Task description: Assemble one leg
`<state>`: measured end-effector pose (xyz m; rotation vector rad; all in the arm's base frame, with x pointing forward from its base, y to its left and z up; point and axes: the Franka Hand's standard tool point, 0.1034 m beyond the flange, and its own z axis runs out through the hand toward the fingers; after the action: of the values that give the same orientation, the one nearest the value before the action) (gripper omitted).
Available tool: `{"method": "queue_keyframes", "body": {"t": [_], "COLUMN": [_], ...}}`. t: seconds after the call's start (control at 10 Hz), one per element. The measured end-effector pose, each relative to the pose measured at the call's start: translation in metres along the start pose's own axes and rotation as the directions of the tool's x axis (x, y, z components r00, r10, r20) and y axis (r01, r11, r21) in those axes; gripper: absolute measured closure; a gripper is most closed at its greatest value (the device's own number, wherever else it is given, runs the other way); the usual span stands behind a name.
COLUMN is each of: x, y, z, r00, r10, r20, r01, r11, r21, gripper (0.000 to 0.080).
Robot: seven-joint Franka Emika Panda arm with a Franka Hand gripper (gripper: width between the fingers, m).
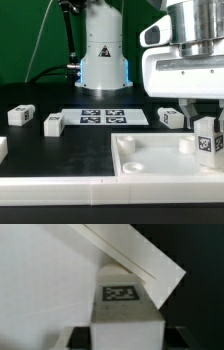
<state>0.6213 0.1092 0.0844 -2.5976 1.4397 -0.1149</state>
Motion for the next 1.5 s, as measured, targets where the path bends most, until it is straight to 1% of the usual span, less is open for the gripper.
{"method": "queue_keyframes", "body": {"t": [0.2, 0.3, 0.4, 0.5, 0.6, 0.7, 0.8, 0.9, 1.1, 1.3, 1.4, 1.5], "x": [-0.002, -0.003, -0.003, -0.003, -0.003, -0.003, -0.003, -0.003, -0.004, -0.007, -0.006, -0.003], "y": [0.001, 0.001, 0.001, 0.001, 0.000, 0.000, 0.001, 0.001, -0.001, -0.006, -0.007, -0.005], "z": [0.000, 0.001, 0.001, 0.001, 0.001, 0.001, 0.002, 0.003, 0.006, 0.010, 0.011, 0.013], "r00": [0.978, 0.962, 0.960, 0.964, 0.975, 0.987, 0.998, 0.998, 0.943, 0.836, 0.783, 0.687], "r10": [0.209, 0.272, 0.281, 0.266, 0.222, 0.161, 0.061, -0.064, -0.334, -0.548, -0.621, -0.725], "r20": [0.001, 0.005, 0.007, 0.007, 0.007, 0.006, 0.006, 0.007, 0.010, 0.023, 0.023, 0.033], "r01": [-0.209, -0.272, -0.281, -0.266, -0.222, -0.161, -0.061, 0.064, 0.334, 0.548, 0.622, 0.726], "r11": [0.978, 0.962, 0.960, 0.964, 0.975, 0.987, 0.998, 0.998, 0.943, 0.836, 0.783, 0.687], "r21": [-0.003, -0.003, -0.002, -0.002, 0.000, 0.002, 0.001, 0.000, -0.003, -0.012, -0.012, -0.013], "gripper": [0.0508, 0.0508, 0.0508, 0.0461, 0.0461, 0.0293, 0.0180, 0.0159, 0.0151, 0.0150, 0.0150, 0.0150]}}
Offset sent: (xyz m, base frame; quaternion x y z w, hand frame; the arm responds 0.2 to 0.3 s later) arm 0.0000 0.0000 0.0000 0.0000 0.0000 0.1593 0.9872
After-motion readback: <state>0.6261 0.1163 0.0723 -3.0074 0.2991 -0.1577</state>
